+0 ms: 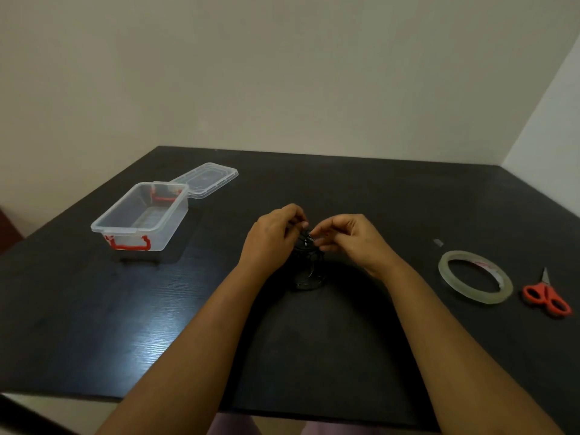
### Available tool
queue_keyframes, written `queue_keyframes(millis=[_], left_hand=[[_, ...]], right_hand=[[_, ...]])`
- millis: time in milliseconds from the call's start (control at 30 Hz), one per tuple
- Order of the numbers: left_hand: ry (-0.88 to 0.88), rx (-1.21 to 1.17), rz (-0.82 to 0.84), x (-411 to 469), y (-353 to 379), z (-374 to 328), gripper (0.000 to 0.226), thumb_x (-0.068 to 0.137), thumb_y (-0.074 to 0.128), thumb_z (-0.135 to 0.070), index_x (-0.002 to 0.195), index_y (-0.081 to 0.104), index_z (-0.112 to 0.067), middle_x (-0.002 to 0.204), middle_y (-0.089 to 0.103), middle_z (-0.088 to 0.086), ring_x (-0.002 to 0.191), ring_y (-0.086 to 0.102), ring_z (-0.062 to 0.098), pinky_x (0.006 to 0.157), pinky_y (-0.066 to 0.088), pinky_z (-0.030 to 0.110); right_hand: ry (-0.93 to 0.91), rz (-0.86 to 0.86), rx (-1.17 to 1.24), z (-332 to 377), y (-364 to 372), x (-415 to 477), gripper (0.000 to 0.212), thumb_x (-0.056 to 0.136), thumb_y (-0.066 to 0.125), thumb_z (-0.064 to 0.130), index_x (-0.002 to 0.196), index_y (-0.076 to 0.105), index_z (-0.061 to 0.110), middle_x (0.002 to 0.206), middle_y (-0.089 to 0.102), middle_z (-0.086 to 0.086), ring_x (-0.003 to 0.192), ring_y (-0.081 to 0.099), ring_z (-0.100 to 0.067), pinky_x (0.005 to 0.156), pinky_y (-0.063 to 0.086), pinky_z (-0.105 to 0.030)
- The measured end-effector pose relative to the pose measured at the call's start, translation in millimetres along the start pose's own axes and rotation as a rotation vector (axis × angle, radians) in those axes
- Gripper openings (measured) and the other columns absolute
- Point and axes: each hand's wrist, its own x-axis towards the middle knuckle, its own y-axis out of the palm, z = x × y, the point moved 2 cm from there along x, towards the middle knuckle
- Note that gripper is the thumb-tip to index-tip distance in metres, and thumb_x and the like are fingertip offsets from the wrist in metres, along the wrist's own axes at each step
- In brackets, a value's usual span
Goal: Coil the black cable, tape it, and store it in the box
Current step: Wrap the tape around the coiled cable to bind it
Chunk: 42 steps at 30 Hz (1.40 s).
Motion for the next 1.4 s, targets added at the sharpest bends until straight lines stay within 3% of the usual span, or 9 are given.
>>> queue_keyframes(millis=[167, 300, 433, 567, 667, 867, 1033, 1233, 1400], left_hand=[[-0.049, -0.06, -0.011, 0.6, -3.7, 0.9, 0.012, 0.085, 0.067, -0.027, 0.094, 0.062, -0.021, 0.089, 0.064, -0.009, 0.074, 0.061, 0.004, 0.07, 0.055, 0.03], [-0.054, -0.082, 0.076, 0.7, -1.3, -1.6, 0.009, 0.088, 0.063, -0.024, 0.097, 0.061, -0.024, 0.094, 0.063, -0.009, 0.079, 0.061, 0.003, 0.075, 0.056, 0.031], [-0.062, 0.123, 0.034, -0.4, 2.1, -3.6, 0.013, 0.09, 0.056, -0.023, 0.103, 0.058, -0.024, 0.1, 0.063, -0.007, 0.08, 0.057, 0.008, 0.067, 0.05, 0.029], [-0.117, 0.021, -0.033, -1.1, 3.8, -8.2, 0.016, 0.087, 0.055, -0.017, 0.102, 0.056, -0.022, 0.095, 0.059, -0.005, 0.08, 0.056, 0.013, 0.066, 0.047, 0.031], [-0.177, -0.083, -0.076, 0.6, 2.0, -3.8, 0.027, 0.08, 0.058, -0.009, 0.102, 0.056, -0.025, 0.098, 0.062, -0.005, 0.083, 0.058, 0.011, 0.07, 0.051, 0.032], [-0.213, -0.176, -0.114, 1.6, 2.6, 3.6, 0.029, 0.076, 0.058, -0.005, 0.095, 0.057, -0.027, 0.09, 0.063, -0.007, 0.081, 0.061, 0.009, 0.071, 0.055, 0.037], [-0.185, -0.141, -0.1, 2.2, 1.7, 6.1, 0.028, 0.076, 0.062, -0.005, 0.092, 0.056, -0.028, 0.089, 0.061, -0.007, 0.077, 0.059, 0.007, 0.067, 0.051, 0.028], [-0.145, -0.079, -0.029, 2.7, 3.3, 9.4, 0.024, 0.083, 0.061, -0.009, 0.099, 0.06, -0.027, 0.1, 0.062, -0.008, 0.08, 0.057, 0.003, 0.071, 0.051, 0.025], [-0.163, -0.045, -0.021, 4.4, 0.4, 13.5, 0.019, 0.087, 0.055, -0.012, 0.098, 0.06, -0.028, 0.101, 0.061, -0.008, 0.088, 0.057, 0.006, 0.076, 0.05, 0.027]], right_hand=[[0.026, -0.022, -0.207, -0.5, -3.4, -0.4, 0.04, 0.091, 0.042, -0.009, 0.094, 0.074, 0.015, 0.093, 0.069, -0.001, 0.088, 0.068, -0.01, 0.075, 0.057, -0.024], [-0.21, -0.206, -0.388, 4.9, -5.7, 0.2, 0.045, 0.083, 0.041, -0.017, 0.094, 0.074, 0.013, 0.098, 0.067, 0.003, 0.085, 0.062, -0.003, 0.074, 0.052, -0.018], [-0.483, -0.326, -0.721, 10.8, -1.9, -4.0, 0.048, 0.079, 0.044, -0.013, 0.105, 0.072, 0.016, 0.105, 0.07, 0.0, 0.1, 0.062, -0.013, 0.09, 0.049, -0.026], [-0.6, -0.287, -0.916, 18.0, 23.6, -9.8, 0.038, 0.088, 0.044, 0.01, 0.116, 0.065, 0.023, 0.09, 0.068, -0.001, 0.08, 0.062, -0.014, 0.062, 0.053, -0.023], [-0.638, -0.221, -0.951, 20.1, 36.2, -9.5, 0.032, 0.089, 0.051, 0.01, 0.117, 0.059, 0.022, 0.084, 0.064, -0.004, 0.068, 0.06, -0.015, 0.055, 0.055, -0.028], [-0.587, -0.122, -0.875, 16.8, 36.8, -9.0, 0.041, 0.088, 0.053, 0.013, 0.125, 0.05, 0.032, 0.101, 0.062, 0.0, 0.08, 0.061, -0.011, 0.065, 0.055, -0.025], [-0.455, -0.086, -0.608, 16.2, 28.1, -7.6, 0.048, 0.087, 0.056, 0.009, 0.129, 0.049, 0.032, 0.11, 0.068, 0.009, 0.096, 0.062, -0.006, 0.083, 0.053, -0.023], [-0.374, -0.089, -0.499, 17.3, 8.9, -8.9, 0.007, 0.082, 0.071, 0.031, 0.088, 0.071, 0.027, 0.091, 0.063, 0.014, 0.08, 0.059, -0.001, 0.068, 0.047, -0.016], [-0.183, 0.219, -0.613, 18.1, 19.5, -12.2, 0.027, 0.067, 0.076, 0.054, 0.081, 0.072, 0.032, 0.102, 0.054, 0.018, 0.098, 0.052, 0.001, 0.084, 0.049, -0.026]])
